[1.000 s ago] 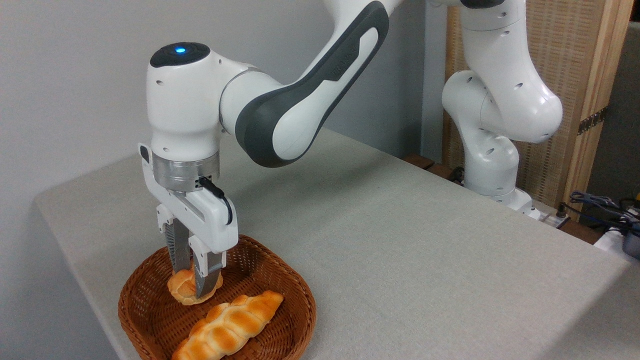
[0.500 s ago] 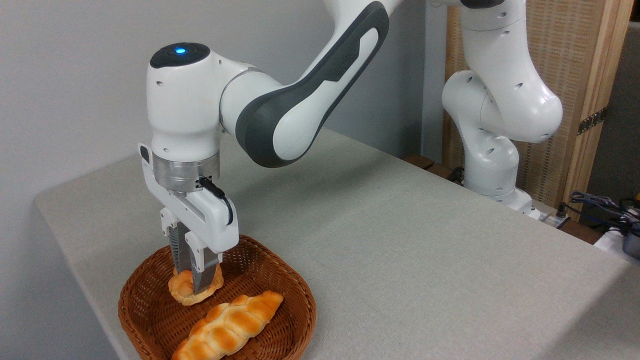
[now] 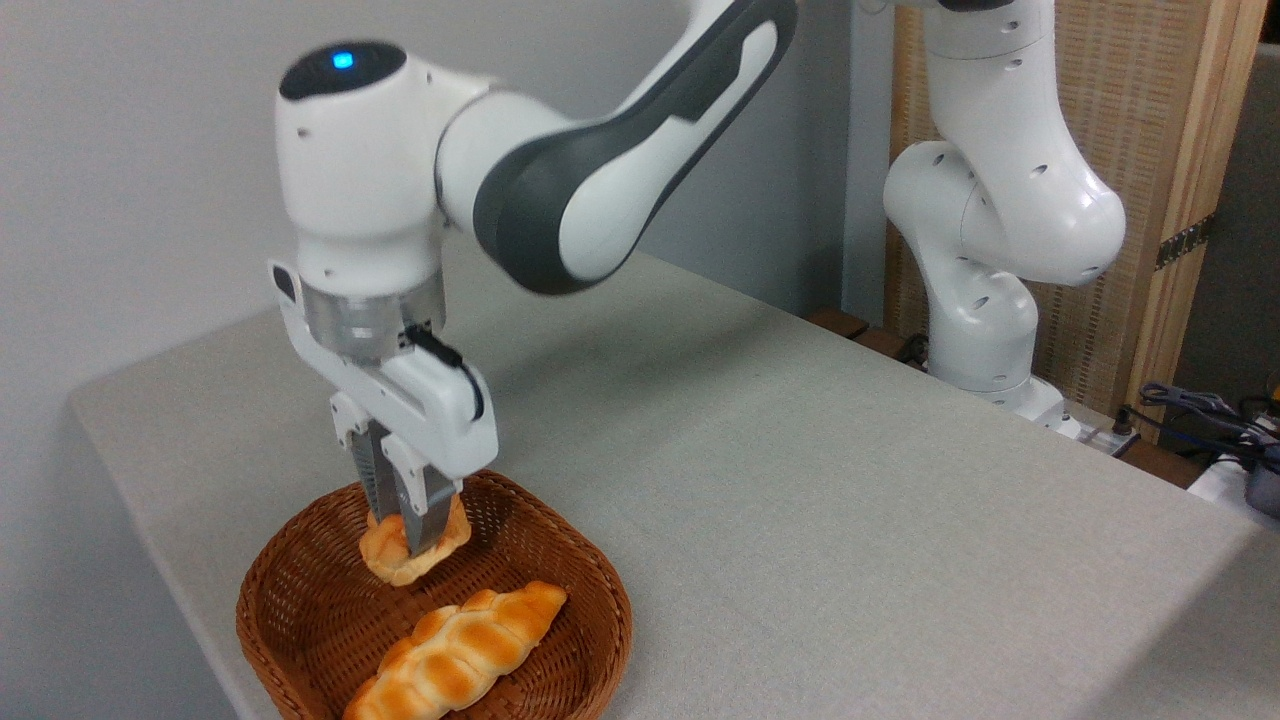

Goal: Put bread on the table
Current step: 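Lift the round roll up out of the basket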

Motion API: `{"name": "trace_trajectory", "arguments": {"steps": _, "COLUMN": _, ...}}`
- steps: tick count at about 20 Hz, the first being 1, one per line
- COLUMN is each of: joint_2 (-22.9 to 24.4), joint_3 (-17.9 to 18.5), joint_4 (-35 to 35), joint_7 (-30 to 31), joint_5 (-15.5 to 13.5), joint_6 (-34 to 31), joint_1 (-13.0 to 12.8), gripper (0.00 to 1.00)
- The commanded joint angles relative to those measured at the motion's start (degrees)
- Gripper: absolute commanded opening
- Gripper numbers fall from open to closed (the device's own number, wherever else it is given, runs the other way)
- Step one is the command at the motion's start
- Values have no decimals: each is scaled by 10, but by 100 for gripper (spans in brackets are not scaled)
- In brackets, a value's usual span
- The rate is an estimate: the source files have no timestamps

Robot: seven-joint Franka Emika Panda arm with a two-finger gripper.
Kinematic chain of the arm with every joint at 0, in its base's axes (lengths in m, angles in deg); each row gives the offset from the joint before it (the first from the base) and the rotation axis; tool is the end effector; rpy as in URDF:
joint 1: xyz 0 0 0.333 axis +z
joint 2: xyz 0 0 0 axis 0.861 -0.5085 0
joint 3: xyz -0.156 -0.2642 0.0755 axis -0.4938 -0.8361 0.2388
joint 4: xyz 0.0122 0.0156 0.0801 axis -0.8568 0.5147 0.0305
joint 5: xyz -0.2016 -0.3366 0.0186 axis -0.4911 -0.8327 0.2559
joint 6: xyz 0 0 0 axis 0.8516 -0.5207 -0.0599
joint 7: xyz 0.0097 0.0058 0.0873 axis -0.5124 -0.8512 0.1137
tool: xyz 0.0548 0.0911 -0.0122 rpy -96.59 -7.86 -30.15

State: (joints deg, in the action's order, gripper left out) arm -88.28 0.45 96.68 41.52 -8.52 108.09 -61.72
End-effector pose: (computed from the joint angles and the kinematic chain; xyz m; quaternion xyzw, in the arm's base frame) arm 0.6344 -0.0493 0.4771 0.9443 -0.3128 0.0795 0.0646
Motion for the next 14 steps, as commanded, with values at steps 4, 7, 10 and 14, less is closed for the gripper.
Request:
{"name": "trace_trajectory", "arguments": {"steps": 4, "joint_2": 65, "joint_3": 37, "joint_4": -15, "joint_7": -19, "joint_5": -29, "joint_6": -49, "joint_1": 1, "gripper": 23}}
{"name": "trace_trajectory", "arguments": {"steps": 7, "joint_2": 144, "joint_3": 36, "joint_4": 76, "joint_7": -106, "joint_5": -27, "joint_6": -83, "joint_1": -1, "gripper": 25}}
{"name": "trace_trajectory", "arguments": {"steps": 10, "joint_2": 230, "joint_3": 35, "joint_4": 193, "joint_7": -181, "joint_5": -20, "joint_6": -97, "joint_1": -12, "gripper": 28}}
{"name": "trace_trajectory", "arguments": {"steps": 14, "joint_2": 236, "joint_3": 35, "joint_4": 249, "joint_7": -234, "joint_5": 33, "joint_6": -90, "joint_1": -48, "gripper": 52}}
